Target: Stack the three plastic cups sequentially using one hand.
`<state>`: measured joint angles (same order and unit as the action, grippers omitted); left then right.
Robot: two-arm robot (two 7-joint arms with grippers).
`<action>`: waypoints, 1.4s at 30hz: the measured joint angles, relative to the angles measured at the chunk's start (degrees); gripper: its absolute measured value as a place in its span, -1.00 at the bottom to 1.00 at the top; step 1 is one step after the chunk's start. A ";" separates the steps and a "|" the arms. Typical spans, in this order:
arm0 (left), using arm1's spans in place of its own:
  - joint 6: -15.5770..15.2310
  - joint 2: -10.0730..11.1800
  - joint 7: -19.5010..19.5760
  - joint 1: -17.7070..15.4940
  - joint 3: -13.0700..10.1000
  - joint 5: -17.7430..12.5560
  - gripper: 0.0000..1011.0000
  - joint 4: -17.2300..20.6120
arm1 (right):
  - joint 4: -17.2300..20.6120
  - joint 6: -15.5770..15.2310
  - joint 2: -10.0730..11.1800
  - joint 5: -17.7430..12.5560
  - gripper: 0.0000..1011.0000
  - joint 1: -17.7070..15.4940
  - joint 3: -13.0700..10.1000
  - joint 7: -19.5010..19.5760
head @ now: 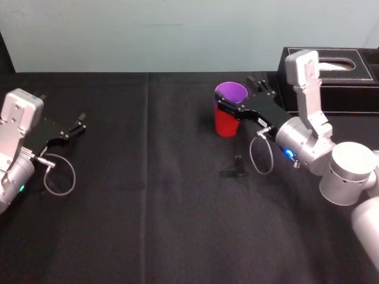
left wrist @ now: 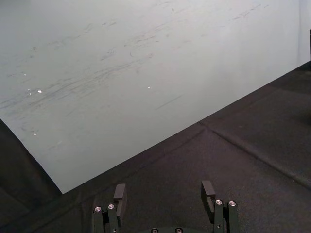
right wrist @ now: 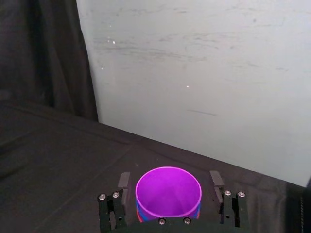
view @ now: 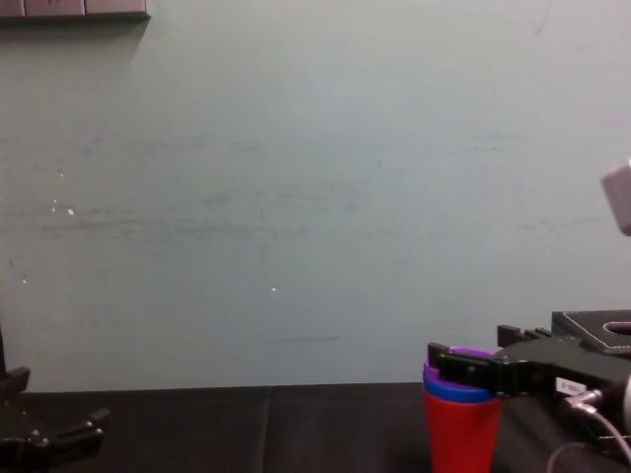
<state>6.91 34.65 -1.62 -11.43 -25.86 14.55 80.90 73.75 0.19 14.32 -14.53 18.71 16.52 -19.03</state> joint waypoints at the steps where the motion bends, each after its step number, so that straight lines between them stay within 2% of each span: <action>1: 0.00 0.00 0.00 0.00 0.00 0.00 0.99 0.00 | 0.72 -0.27 0.18 -0.15 0.98 -0.50 -0.20 0.07; 9: 0.00 0.00 0.00 0.00 0.00 0.00 0.99 0.00 | 8.23 -1.39 1.96 -1.33 0.98 -6.53 -2.95 2.37; 15: 0.00 0.00 0.00 0.00 0.00 0.00 0.99 0.00 | 10.71 -0.49 2.58 -1.25 0.98 -10.17 -4.70 3.95; 22: 0.00 0.00 0.00 0.00 0.00 0.00 0.99 0.00 | 10.94 0.62 2.63 -0.11 0.98 -12.49 -5.71 5.21; 28: 0.00 0.00 0.00 0.00 0.00 0.00 0.99 0.00 | 10.42 3.70 1.65 3.62 0.98 -14.40 -6.31 8.37; 32: 0.00 0.00 0.00 0.00 0.00 0.00 0.99 0.00 | 8.58 6.93 0.42 6.34 0.98 -14.84 -6.62 10.52; 35: 0.00 0.00 0.00 0.00 0.00 0.00 0.99 0.00 | 6.87 8.82 -0.41 7.18 0.98 -14.81 -6.83 11.07; 39: 0.00 0.00 0.00 0.00 0.00 0.00 0.99 0.00 | 4.26 11.11 -1.40 7.38 0.98 -14.27 -7.08 10.91; 42: 0.00 0.00 0.00 0.00 0.00 0.00 0.99 0.00 | 4.24 11.30 -1.43 7.38 0.98 -14.21 -7.10 10.83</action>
<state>6.91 34.65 -1.62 -11.43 -25.86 14.55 80.90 77.99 11.49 12.89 -7.15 4.50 9.42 -8.19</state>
